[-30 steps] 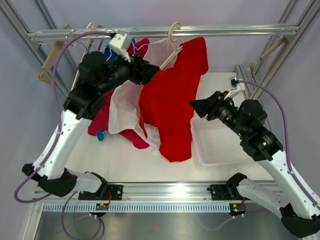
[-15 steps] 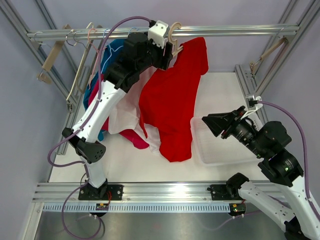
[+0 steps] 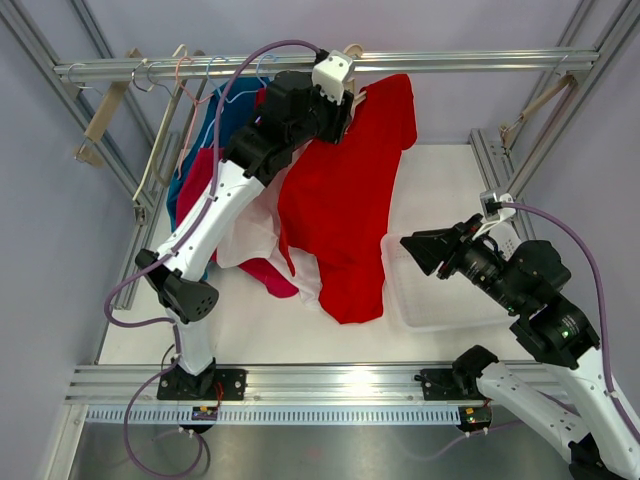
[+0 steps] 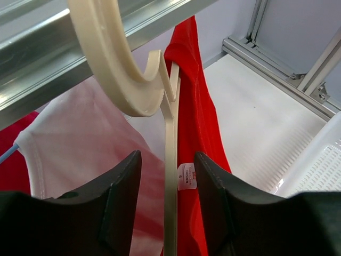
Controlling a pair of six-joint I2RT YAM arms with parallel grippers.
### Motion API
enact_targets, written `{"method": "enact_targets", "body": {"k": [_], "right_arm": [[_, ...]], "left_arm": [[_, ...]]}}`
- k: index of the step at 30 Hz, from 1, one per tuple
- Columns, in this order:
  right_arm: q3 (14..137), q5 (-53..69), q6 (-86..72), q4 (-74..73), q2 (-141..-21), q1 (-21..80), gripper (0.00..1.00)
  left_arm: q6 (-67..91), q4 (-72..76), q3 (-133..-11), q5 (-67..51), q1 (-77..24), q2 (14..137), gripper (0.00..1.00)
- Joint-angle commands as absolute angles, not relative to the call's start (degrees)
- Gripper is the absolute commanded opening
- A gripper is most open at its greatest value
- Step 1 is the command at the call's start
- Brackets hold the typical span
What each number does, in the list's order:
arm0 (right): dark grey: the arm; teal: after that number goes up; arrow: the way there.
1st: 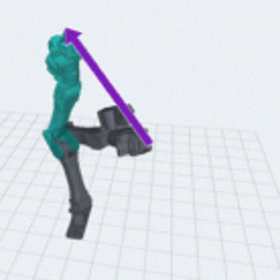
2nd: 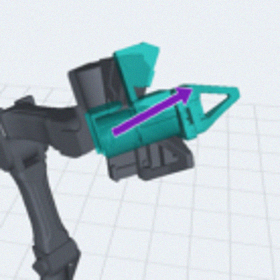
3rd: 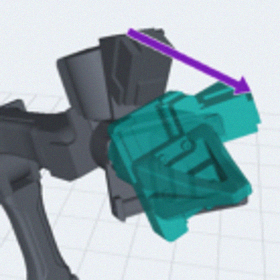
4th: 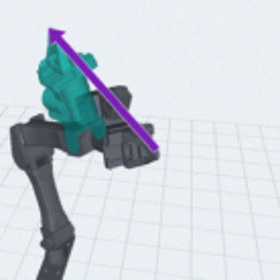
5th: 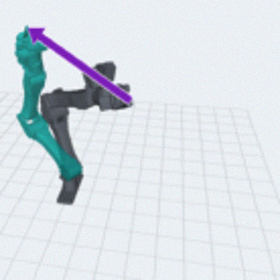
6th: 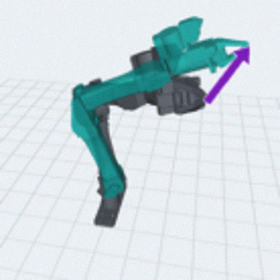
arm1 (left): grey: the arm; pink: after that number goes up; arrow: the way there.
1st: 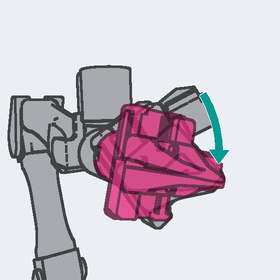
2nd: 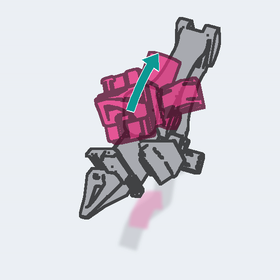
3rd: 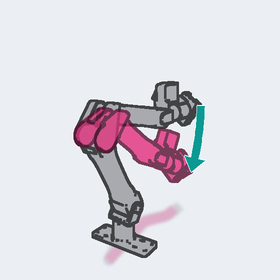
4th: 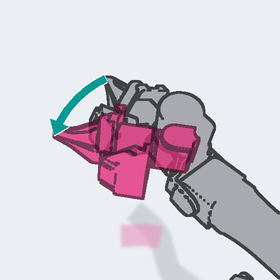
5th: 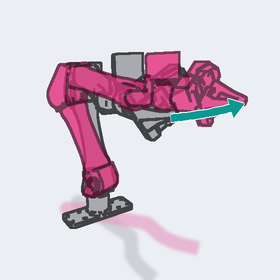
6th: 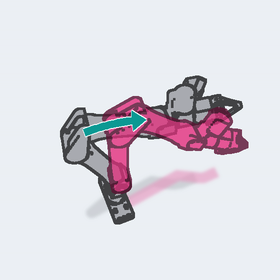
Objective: Remove the t-shirt from the hanger
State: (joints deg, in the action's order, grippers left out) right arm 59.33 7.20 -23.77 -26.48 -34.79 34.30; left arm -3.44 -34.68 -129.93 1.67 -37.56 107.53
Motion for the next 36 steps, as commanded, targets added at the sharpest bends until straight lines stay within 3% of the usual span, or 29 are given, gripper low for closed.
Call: {"method": "enact_targets", "body": {"k": [1, 7, 10, 18, 36], "right_arm": [[59.7, 8.0, -22.1, -27.3, -34.5, 34.8, 0.48], [59.7, 8.3, -22.1, -27.6, -33.7, 34.9, 0.48], [59.9, 9.8, -21.0, -27.7, -34.5, 34.8, 0.47], [60.3, 13.5, -19.2, -27.2, -38.8, 34.8, 0.6], [65.8, 17.9, -17.4, -20.5, -48.7, 36.7, 0.73]], "left_arm": [[-4.4, -33.3, -131.7, 3.3, -38.1, 107.2, 0.46], [-5.0, -33.2, -132.4, 6.1, -39.3, 107.2, 0.21], [-5.0, -33.0, -133.5, 8.2, -40.3, 107.2, 0.01], [-5.3, -29.5, -134.0, 12.2, -43.5, 104.7, 0.0], [5.9, -21.1, -125.0, 10.6, -43.5, 91.9, 0.0]]}}
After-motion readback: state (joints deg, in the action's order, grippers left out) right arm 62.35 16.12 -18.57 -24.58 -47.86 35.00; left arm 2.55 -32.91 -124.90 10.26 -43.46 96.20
